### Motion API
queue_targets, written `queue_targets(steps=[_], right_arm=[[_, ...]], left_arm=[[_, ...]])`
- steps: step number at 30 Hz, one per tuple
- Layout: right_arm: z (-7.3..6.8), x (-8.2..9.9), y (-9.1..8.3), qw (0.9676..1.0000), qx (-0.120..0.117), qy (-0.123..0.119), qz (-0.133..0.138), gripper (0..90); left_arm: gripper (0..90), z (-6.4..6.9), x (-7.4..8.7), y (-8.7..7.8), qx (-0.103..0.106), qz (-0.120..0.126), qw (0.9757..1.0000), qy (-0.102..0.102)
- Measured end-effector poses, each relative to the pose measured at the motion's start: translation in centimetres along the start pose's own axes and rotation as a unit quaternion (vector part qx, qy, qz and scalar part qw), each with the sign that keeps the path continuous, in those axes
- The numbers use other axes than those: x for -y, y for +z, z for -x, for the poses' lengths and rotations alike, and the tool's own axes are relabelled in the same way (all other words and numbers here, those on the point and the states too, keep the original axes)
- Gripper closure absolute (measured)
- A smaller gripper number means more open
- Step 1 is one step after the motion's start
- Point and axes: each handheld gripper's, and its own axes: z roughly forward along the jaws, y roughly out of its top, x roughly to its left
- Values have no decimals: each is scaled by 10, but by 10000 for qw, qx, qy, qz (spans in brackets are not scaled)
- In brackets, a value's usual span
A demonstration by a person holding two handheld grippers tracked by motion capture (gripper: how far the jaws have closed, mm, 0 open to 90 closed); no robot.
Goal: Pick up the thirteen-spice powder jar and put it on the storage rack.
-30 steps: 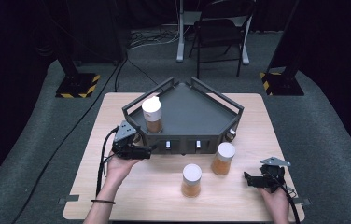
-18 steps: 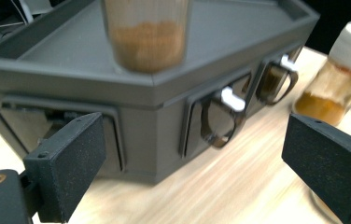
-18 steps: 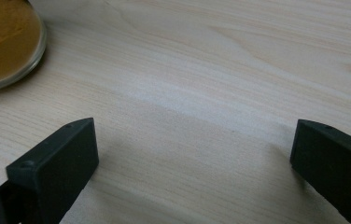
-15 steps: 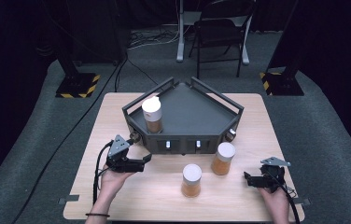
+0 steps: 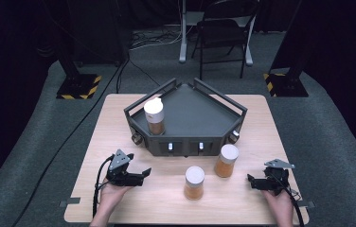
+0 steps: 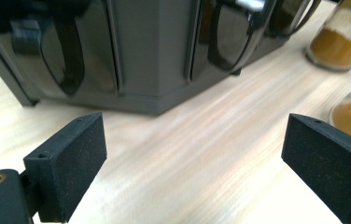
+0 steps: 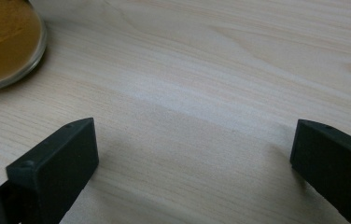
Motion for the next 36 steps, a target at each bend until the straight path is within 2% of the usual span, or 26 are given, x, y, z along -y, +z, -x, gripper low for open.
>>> queue_targets(steps=[6,9,12,15,21,27,31,36], right_arm=[[0,0,0,10000,-1,1,0,1],[0,0,0,10000,1,3,-1,1],[0,0,0,10000,-3,2,-1,0],[0,0,0,10000,-4,0,-2,0],[0,0,0,10000,-7,-8,2,0],[0,0,0,10000,-19,-19,2,0],[0,0,0,10000,-26,-22,1,0],[1,0,0,10000,-36,-32,0,0]], left_arm=[[68,-2,9,6,20,-246,9997,-42],[67,-1,9,9,-13,-416,9991,8],[67,-2,11,11,-15,-495,9988,-44],[67,-1,9,14,-70,-721,9974,-30],[67,1,6,17,-163,-955,9953,46],[66,0,5,18,-166,-1101,9938,28],[67,4,4,18,-250,-1167,9927,181],[57,2,4,17,-240,-1190,9923,232]])
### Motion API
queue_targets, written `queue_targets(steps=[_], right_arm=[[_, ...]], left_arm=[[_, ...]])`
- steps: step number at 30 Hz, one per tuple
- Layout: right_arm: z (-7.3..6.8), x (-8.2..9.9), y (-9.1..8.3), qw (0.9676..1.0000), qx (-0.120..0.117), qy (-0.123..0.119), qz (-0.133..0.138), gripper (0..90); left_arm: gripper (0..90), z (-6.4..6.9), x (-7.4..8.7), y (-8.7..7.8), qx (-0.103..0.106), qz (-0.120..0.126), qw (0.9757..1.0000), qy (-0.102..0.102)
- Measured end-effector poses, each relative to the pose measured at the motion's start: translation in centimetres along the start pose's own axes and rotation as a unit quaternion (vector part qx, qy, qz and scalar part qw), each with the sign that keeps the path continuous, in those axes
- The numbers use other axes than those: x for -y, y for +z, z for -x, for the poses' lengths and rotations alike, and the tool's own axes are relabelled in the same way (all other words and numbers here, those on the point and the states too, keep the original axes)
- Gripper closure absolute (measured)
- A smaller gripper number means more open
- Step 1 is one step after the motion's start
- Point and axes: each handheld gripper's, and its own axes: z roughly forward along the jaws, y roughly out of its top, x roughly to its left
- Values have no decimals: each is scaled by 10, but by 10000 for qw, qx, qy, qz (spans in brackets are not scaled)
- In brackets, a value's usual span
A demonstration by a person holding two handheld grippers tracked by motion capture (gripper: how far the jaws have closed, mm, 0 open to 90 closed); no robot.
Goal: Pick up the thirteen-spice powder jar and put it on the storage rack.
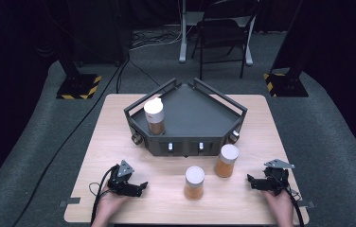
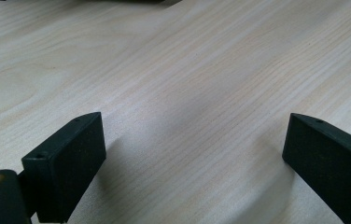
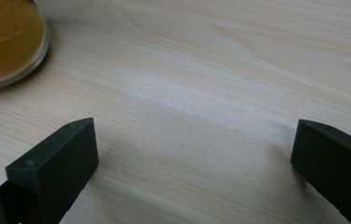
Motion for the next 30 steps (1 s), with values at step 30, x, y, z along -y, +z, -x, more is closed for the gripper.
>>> queue_targets(steps=[30], right_arm=[[0,0,0,10000,-4,22,-6,0]], left_arm=[[25,-11,7,-7,-139,-27,9998,-147]])
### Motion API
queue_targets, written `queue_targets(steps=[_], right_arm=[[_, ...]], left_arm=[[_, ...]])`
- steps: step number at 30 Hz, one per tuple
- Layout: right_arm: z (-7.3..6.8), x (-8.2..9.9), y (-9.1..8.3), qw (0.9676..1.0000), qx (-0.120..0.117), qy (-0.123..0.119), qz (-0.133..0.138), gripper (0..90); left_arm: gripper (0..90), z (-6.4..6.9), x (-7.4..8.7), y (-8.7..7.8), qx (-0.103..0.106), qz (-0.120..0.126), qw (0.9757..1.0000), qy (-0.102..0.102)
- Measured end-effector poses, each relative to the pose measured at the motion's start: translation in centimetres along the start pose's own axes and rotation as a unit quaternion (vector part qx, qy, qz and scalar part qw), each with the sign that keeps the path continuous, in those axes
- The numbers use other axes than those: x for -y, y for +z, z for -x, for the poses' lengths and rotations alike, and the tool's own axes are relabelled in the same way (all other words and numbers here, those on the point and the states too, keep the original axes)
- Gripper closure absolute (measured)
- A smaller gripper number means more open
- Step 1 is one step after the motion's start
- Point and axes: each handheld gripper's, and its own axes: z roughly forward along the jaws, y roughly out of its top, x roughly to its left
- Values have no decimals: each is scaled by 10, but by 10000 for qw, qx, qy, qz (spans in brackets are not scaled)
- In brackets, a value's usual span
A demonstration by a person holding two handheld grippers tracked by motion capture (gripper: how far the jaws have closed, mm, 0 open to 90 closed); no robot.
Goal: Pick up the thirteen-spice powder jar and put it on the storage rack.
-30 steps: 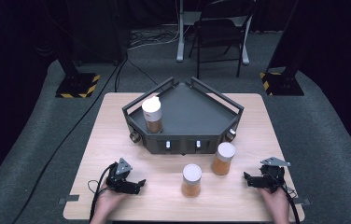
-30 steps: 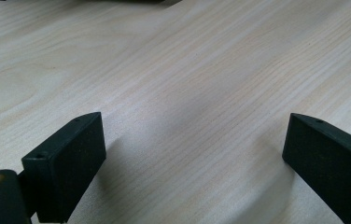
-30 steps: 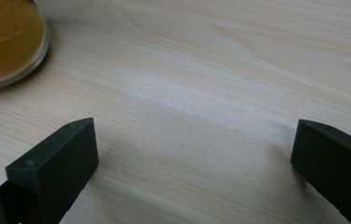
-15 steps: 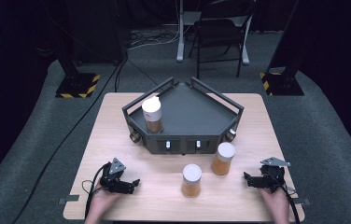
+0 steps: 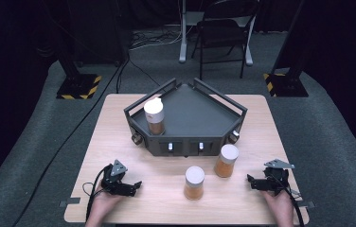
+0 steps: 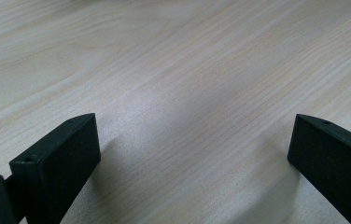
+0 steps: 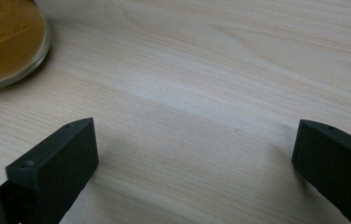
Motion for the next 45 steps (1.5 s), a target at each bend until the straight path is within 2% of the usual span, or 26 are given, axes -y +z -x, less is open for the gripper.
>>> queue_targets(steps=[45], right_arm=[[-3,0,0,10000,66,57,0,0]], left_arm=[[20,0,0,0,-12,0,10000,0]])
